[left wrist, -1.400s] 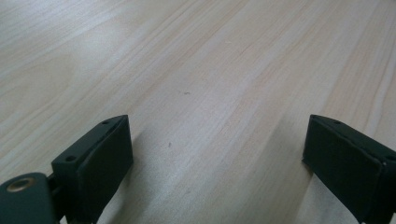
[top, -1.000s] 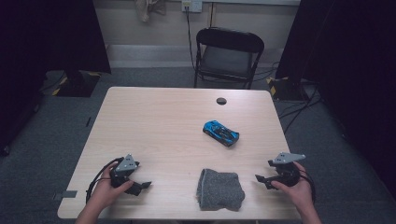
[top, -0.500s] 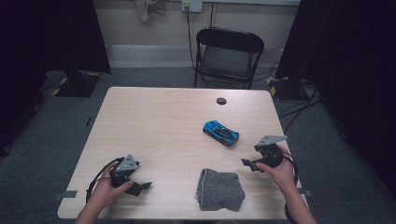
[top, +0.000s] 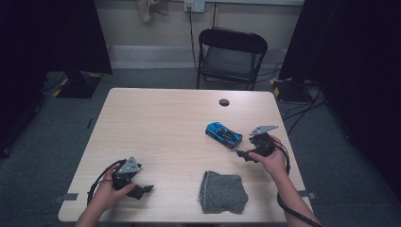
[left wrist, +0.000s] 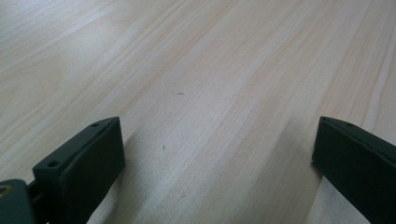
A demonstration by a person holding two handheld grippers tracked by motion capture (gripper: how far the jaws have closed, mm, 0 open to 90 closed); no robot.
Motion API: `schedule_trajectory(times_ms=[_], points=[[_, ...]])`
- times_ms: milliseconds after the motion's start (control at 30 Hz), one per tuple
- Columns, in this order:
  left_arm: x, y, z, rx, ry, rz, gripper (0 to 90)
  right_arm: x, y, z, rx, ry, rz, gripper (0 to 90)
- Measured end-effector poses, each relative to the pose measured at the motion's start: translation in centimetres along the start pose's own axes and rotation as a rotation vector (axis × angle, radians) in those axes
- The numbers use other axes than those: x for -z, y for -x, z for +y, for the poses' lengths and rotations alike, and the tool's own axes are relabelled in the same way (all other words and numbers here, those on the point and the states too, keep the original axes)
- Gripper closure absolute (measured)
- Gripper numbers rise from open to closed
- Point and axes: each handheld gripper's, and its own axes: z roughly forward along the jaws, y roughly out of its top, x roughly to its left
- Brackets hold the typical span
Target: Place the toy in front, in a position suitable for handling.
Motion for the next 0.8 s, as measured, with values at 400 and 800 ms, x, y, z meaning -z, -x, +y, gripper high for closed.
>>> schedule_trajectory(times_ms=[400, 800], points=[[-0.1, 0.0, 0.1, -0.004, -0.003, -0.003, 0.0, -2.4, 0.0, 3.0, 0.002, 0.008, -0.004, 14.2], [-0.1, 0.0, 0.1, -0.006, -0.002, -0.007, 0.0, -5.0, 0.2, 4.3, -0.021, -0.003, -0.012, 13.9]])
